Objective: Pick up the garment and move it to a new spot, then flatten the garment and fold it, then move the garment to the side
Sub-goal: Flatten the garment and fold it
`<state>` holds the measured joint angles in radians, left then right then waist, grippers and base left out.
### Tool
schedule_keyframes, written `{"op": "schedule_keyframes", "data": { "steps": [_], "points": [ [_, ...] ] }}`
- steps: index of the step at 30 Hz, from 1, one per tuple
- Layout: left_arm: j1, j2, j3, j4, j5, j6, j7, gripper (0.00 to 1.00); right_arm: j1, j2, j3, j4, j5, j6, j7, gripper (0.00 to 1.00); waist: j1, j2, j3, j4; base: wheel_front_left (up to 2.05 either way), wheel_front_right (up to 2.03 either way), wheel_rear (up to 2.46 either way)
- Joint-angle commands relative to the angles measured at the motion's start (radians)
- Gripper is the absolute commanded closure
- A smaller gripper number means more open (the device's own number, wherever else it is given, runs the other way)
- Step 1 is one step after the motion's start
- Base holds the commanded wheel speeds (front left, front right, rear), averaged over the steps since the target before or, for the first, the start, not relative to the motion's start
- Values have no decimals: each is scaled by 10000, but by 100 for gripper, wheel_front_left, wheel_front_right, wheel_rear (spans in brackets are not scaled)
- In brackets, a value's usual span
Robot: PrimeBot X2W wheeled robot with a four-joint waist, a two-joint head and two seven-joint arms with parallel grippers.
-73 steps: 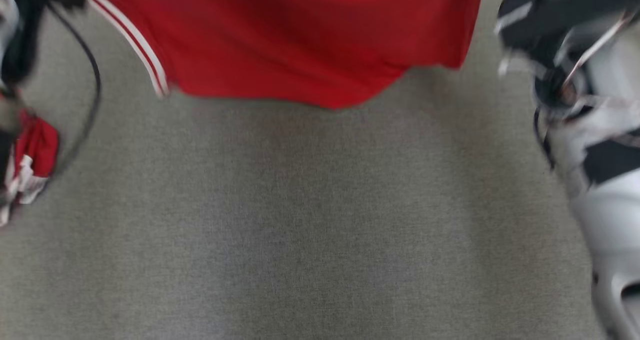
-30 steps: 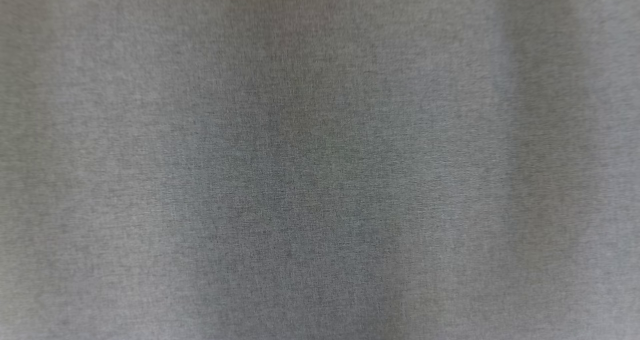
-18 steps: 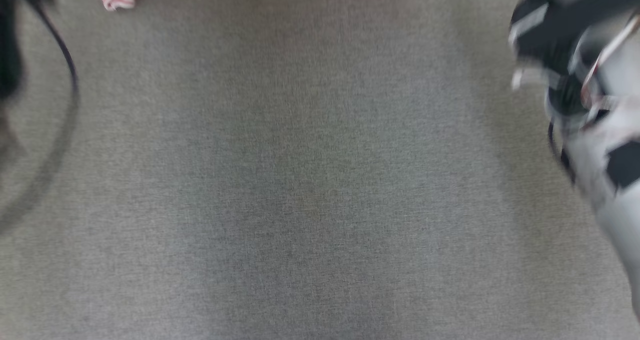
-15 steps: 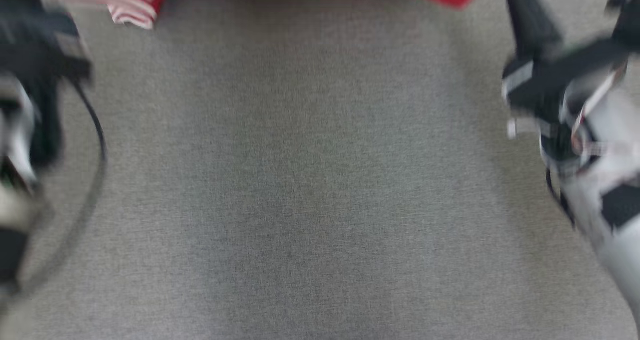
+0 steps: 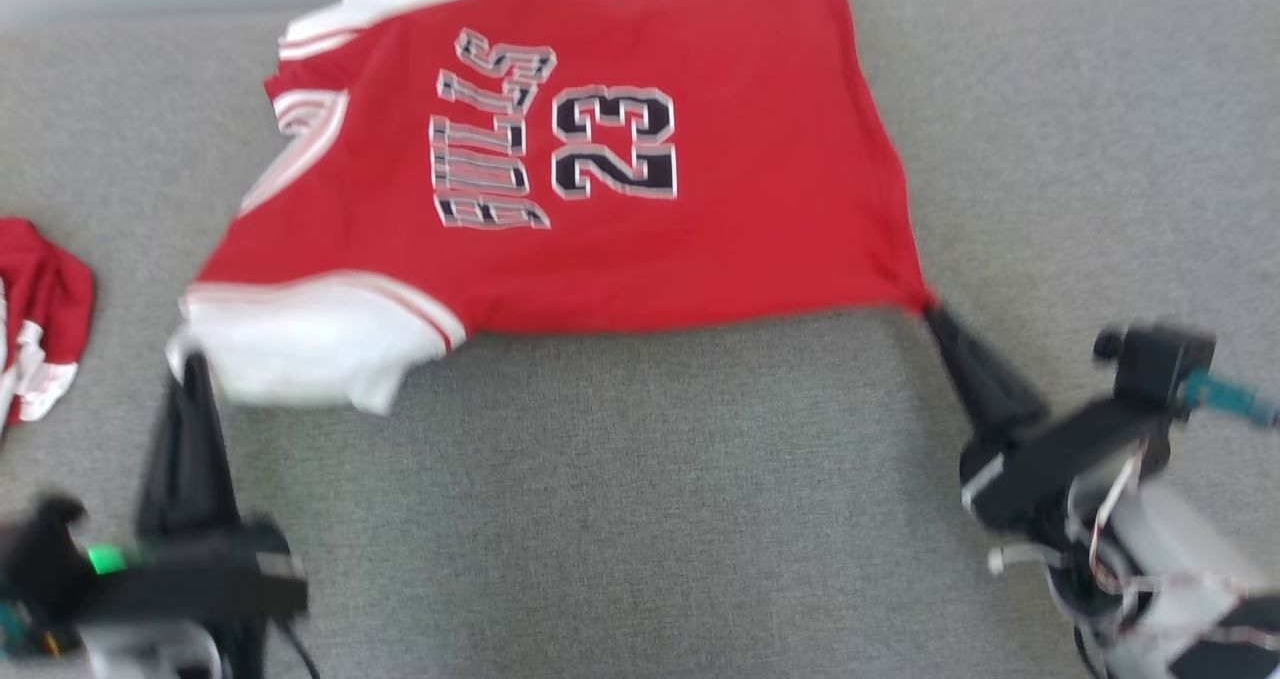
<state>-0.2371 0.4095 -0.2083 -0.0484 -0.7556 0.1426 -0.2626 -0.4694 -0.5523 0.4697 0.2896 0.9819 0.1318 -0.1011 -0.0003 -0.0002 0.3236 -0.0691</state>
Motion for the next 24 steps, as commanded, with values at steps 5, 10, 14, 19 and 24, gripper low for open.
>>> {"op": "schedule_keyframes", "data": {
  "steps": [5, 10, 14, 19, 24],
  "points": [
    [2196, -946, 681, 126, 456, -280, -31, 100, 1938, -14, -322, -310, -222, -24, 86, 100, 3, 2, -935, 105, 0, 0, 0],
    [3356, -1484, 1157, 214, 639, -617, -32, 100, 3246, -1, -779, -688, -59, -24, 320, 100, 3, 2, -1362, 199, 0, 0, 0],
    [3988, -1768, 1353, 260, 715, -792, -31, 100, 4146, -8, -1188, -1067, -76, -24, 657, 100, 3, 2, -1633, 243, 0, 0, 0],
    [4624, -1934, 1343, 387, 771, -892, -33, 100, 5245, -6, -1971, -1607, -40, -24, 1148, 100, 3, 2, -1779, 238, 0, 0, 0],
    [5066, -2026, 986, 339, 782, -1029, 62, 100, 6176, 186, -3085, -2024, -7, -24, 1421, 100, 3, 2, -1750, 240, 0, 0, 0]
  ]
}}
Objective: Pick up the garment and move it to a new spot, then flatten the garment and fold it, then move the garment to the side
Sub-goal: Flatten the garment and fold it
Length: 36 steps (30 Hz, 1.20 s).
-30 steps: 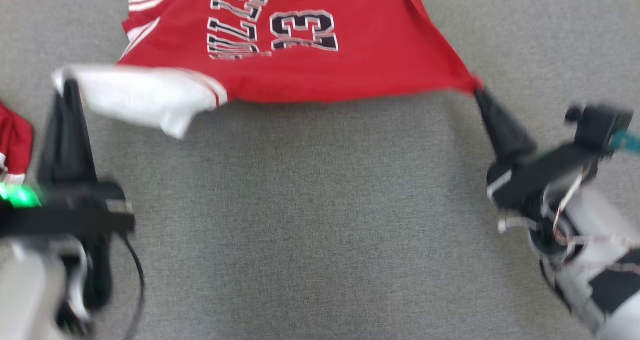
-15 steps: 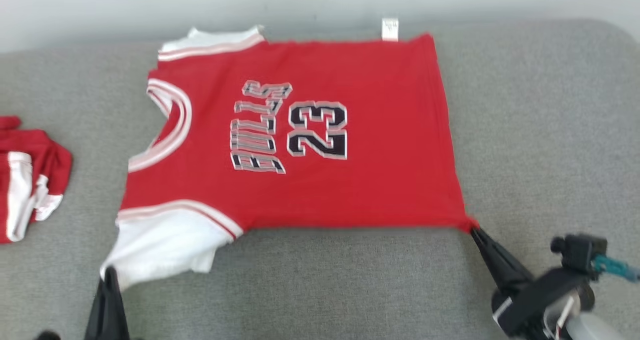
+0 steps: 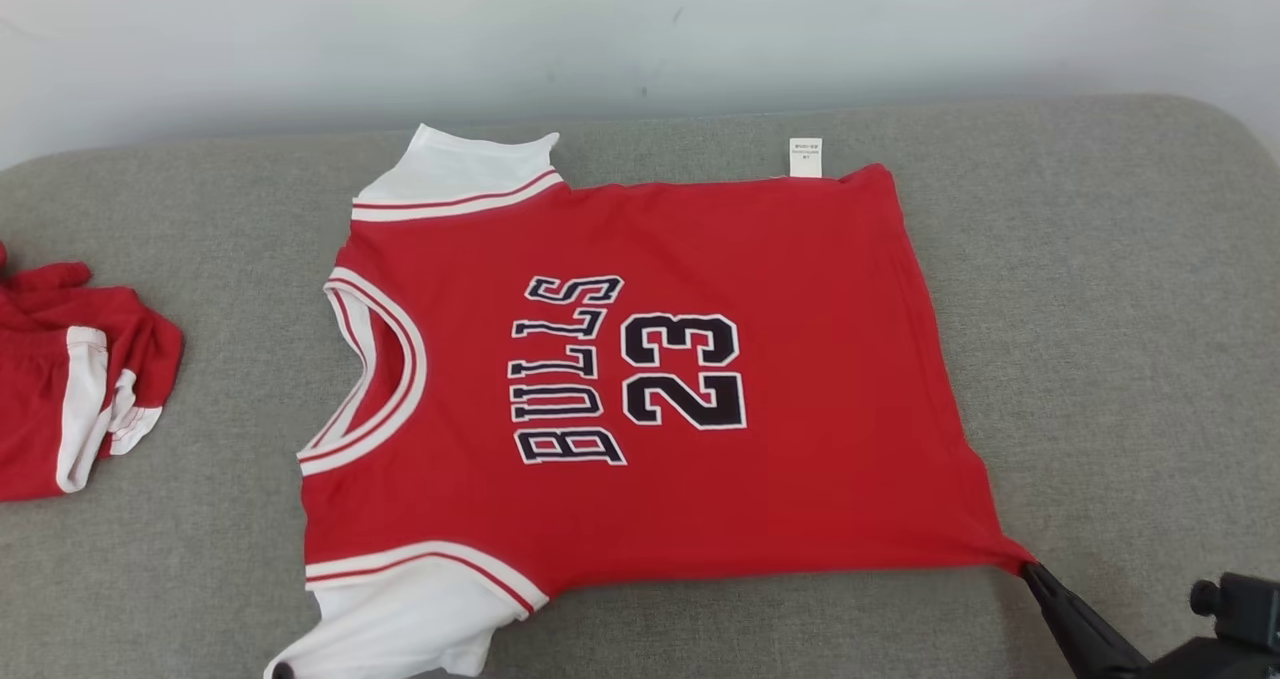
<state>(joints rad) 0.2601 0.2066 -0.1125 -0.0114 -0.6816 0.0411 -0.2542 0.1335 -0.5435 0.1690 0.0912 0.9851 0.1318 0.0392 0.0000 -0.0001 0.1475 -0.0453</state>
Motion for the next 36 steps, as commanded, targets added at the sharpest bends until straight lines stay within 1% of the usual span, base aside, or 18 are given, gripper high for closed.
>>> {"op": "schedule_keyframes", "data": {
  "steps": [1, 4, 8, 11, 13, 16, 19, 22, 25, 27, 28, 30, 36],
  "points": [
    [121, -1, -1, -72, 51, 4, -24, 100, 283, 172, -224, -99, -61, -24, 85, 100, 0, 1, 22, 5, 0, 0, 0],
    [30, 35, -104, -221, 97, -43, 22, 100, 473, 437, -430, -405, -149, -24, 364, 100, 0, 1, 82, 7, 0, 0, 0],
    [-471, 274, -272, -516, 353, -129, 175, 100, 351, 918, -507, -839, -135, -24, 643, 100, 0, 1, 142, -46, 0, 0, 0],
    [-944, 569, -307, -683, 519, -234, 376, 100, 24, 1222, -523, -1081, -5, -24, 882, 100, 0, 1, 183, -152, 0, 0, 0],
    [-1133, 663, -313, -710, 553, -267, 456, 100, -105, 1297, -523, -1110, 32, -24, 975, 100, 0, 1, 194, -204, 0, 0, 0],
    [-1839, 1072, -377, -777, 739, -438, 787, 100, -700, 1427, -459, -1109, -129, -24, 1186, 100, 0, 1, 268, -379, 0, 0, 0],
    [-2682, 1482, -401, -593, 877, -610, 1146, 100, -1383, 1589, -350, -868, -267, -24, 1361, 100, 0, 1, 373, -501, 0, 0, 0],
    [-3565, 1765, -455, -242, 927, -836, 1489, 100, -2110, 1675, -221, -464, -377, -24, 1525, 100, 0, 1, 541, -602, 0, 0, 0],
    [-4411, 1939, -494, 327, 928, -1009, 1680, 100, -2850, 1788, -129, 27, -426, -24, 1449, 100, 0, 1, 725, -664, 0, 0, 0],
    [-4890, 1884, -563, 761, 925, -1043, 1740, 100, -3324, 1807, -66, 425, -572, -24, 1379, 100, 0, 1, 828, -685, 0, 0, 0],
    [-5161, 1965, -592, 979, 972, -1110, 1759, 100, -3574, 1814, -51, 639, -632, -24, 1331, 100, 0, 1, 896, -694, 0, 0, 0],
    [-5597, 1889, -680, 1531, 859, -1206, 1789, 100, -3992, 1845, 25, 1120, -790, -24, 1280, 100, 0, 1, 974, -679, 0, 0, 0],
    [-6705, 1773, -956, 3157, 888, -1461, 1456, 100, -5117, 1955, 190, 2368, -1076, -24, 810, 100, 0, 1, 1106, -603, 0, 0, 0]
  ]
}}
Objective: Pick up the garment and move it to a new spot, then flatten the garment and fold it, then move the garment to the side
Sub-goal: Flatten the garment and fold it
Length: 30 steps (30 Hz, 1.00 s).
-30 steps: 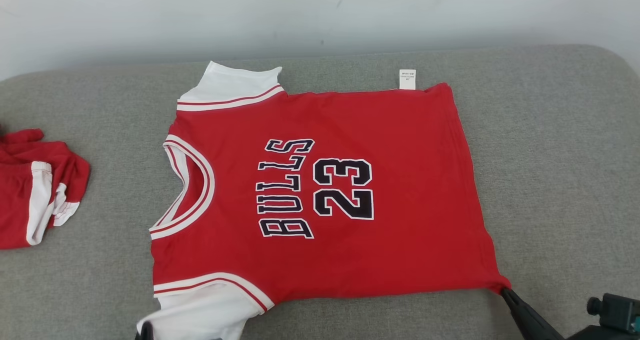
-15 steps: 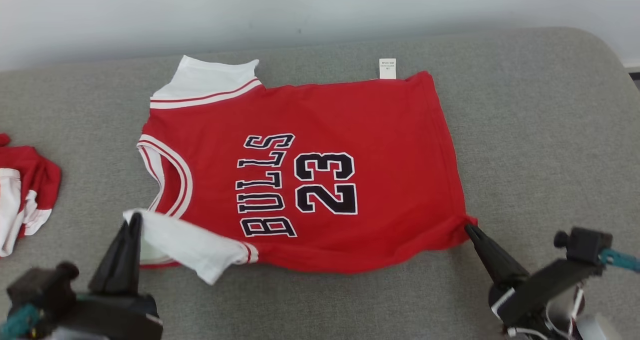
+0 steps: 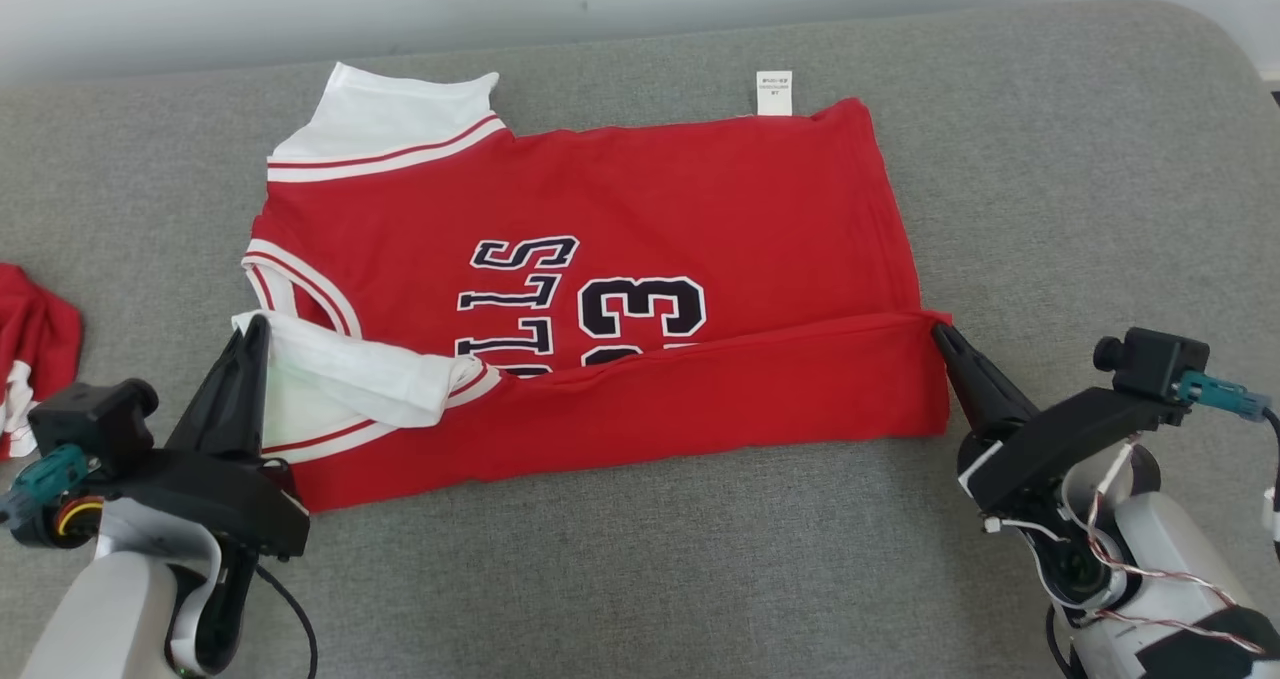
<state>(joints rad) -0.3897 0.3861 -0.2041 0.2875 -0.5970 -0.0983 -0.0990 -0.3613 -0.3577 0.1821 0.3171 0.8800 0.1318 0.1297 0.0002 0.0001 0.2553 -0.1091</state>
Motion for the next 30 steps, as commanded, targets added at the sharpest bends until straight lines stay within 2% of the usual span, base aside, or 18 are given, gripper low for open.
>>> {"op": "schedule_keyframes", "data": {
  "steps": [1, 4, 5, 6, 7, 13, 17, 26, 30],
  "points": [
    [-345, -30, -105, 432, 98, -63, -156, 100, -291, 124, 136, 267, -36, -24, -143, 100, -2, -1, 38, 57, 0, 0, 0],
    [-718, -81, -354, 1135, 212, -144, -277, 100, -612, 81, 358, 691, -159, -24, -293, 100, -2, -1, 47, 112, 0, 0, 0],
    [-834, -63, -460, 1305, 336, -153, -387, 100, -685, 45, 415, 831, -211, -24, -379, 70, -2, -1, 38, 133, 0, 0, 0],
    [-937, -51, -553, 1445, 403, -176, -493, 53, -730, 14, 445, 944, -272, -24, -491, 31, -2, -1, 20, 156, 0, 0, 0],
    [-996, -98, -612, 1624, 406, -194, -622, 0, -762, 20, 477, 1061, -296, -24, -579, 0, -2, -1, -6, 178, 0, 0, 0],
    [-947, -257, -654, 2237, 550, -234, -1339, 0, -550, -175, 703, 1395, -300, -24, -1130, 0, -2, -1, -289, 306, 0, 0, 0],
    [-544, -366, -505, 2175, 620, -158, -1578, 0, -240, -382, 737, 1421, -300, -24, -1518, 0, -2, -1, -506, 402, 0, 0, 0],
    [625, -496, -199, 1627, 818, 68, -1659, 0, 255, -388, 680, 1704, -506, -24, -2029, 0, -2, -1, -714, 543, 0, 0, 0],
    [1008, -545, -353, 1682, 912, 65, -1656, 0, 54, -371, 848, 1924, -1015, -24, -2181, 0, -2, -1, -649, 490, 0, 0, 0]
  ]
}}
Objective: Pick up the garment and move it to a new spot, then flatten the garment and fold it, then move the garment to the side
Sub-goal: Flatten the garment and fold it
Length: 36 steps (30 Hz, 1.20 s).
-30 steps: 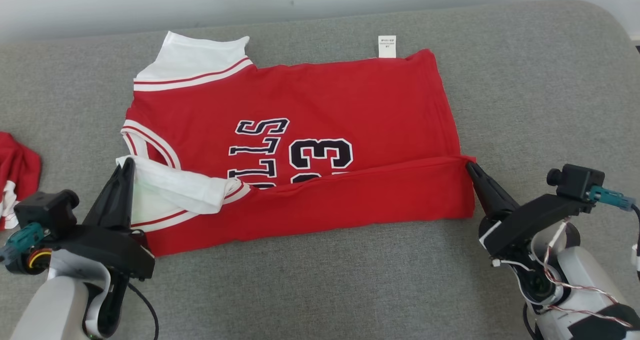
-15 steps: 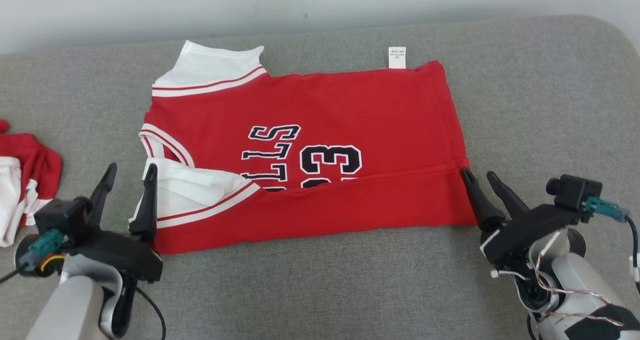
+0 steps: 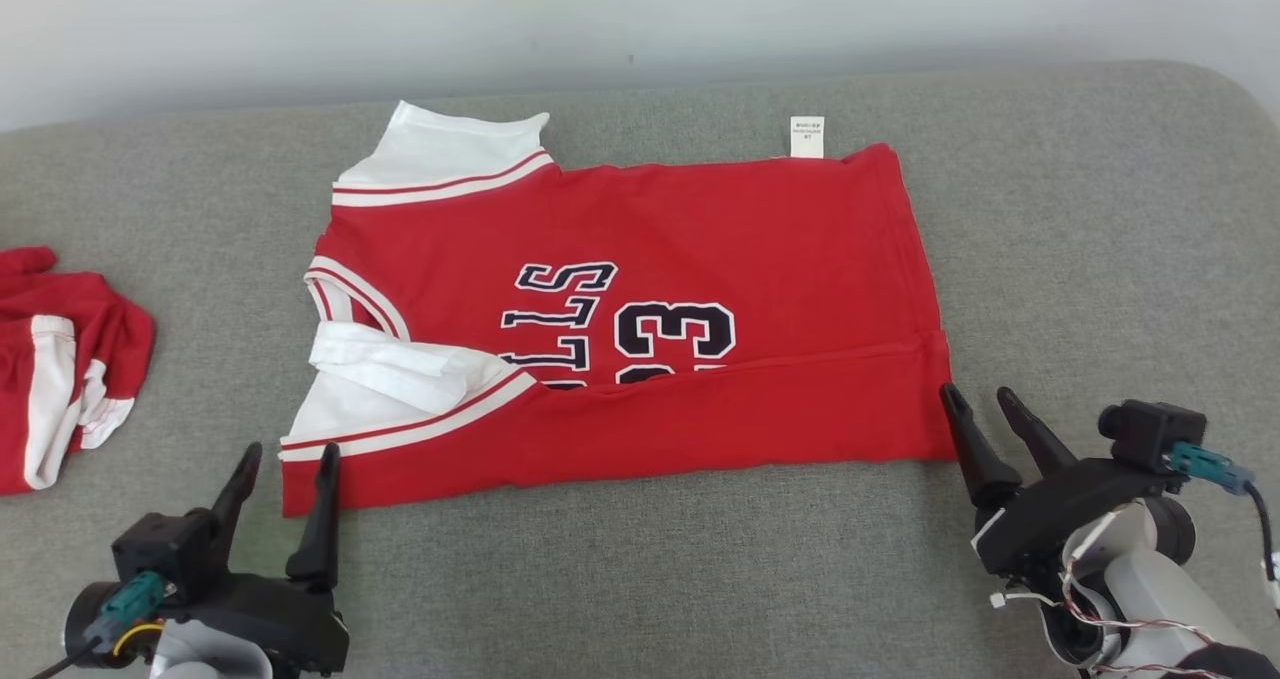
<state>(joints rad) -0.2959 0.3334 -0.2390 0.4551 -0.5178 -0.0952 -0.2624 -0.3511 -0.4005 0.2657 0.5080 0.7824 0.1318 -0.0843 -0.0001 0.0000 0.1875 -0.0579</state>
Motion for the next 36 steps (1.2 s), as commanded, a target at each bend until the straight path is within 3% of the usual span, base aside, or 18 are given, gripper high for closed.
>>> {"op": "schedule_keyframes", "data": {
  "steps": [1, 10, 11, 12, 13, 14, 15, 23, 29, 36],
  "points": [
    [101, -13, -44, 55, 143, 29, -23, 0, -136, 76, 41, 97, -161, -24, -47, 0, 1, 0, 61, -42, 0, 0, 0],
    [-264, -181, -135, 1160, -186, -80, 47, 0, -812, 494, 383, 1089, -1012, -24, -214, 0, 1, 0, 400, -200, 0, 0, 0],
    [-312, -201, -183, 1302, -217, -111, 90, 0, -857, 569, 429, 1203, -1019, -24, -187, 9, 1, 0, 406, -202, 0, 0, 0],
    [-370, -233, -185, 1396, -317, -154, 77, 9, -908, 626, 473, 1286, -1020, -24, -189, 69, 1, 0, 409, -198, 0, 0, 0],
    [-424, -251, -205, 1532, -363, -182, 86, 60, -953, 670, 521, 1375, -1001, -24, -182, 92, 1, 0, 399, -192, 0, 0, 0],
    [-456, -271, -266, 1658, -381, -184, 103, 85, -978, 696, 578, 1461, -978, -24, -182, 100, 1, 0, 372, -178, 0, 0, 0],
    [-478, -315, -284, 1765, -461, -204, 98, 100, -994, 719, 612, 1546, -933, -24, -209, 100, 1, 0, 326, -163, 0, 0, 0],
    [-48, -489, -160, 2165, -957, -330, -15, 100, -659, 670, 888, 1850, -497, -24, -585, 100, 1, 0, -455, -168, 0, 0, 0],
    [1068, -685, 160, 1189, -1031, -332, -27, 100, 28, 311, 875, 1424, -110, -24, -681, 100, 1, 0, -1031, -239, 0, 0, 0],
    [2621, -935, 465, -162, -932, -17, -31, 100, 1057, 26, 574, 774, 194, -24, -454, 100, 1, 0, -1342, -284, 0, 0, 0]
  ]
}}
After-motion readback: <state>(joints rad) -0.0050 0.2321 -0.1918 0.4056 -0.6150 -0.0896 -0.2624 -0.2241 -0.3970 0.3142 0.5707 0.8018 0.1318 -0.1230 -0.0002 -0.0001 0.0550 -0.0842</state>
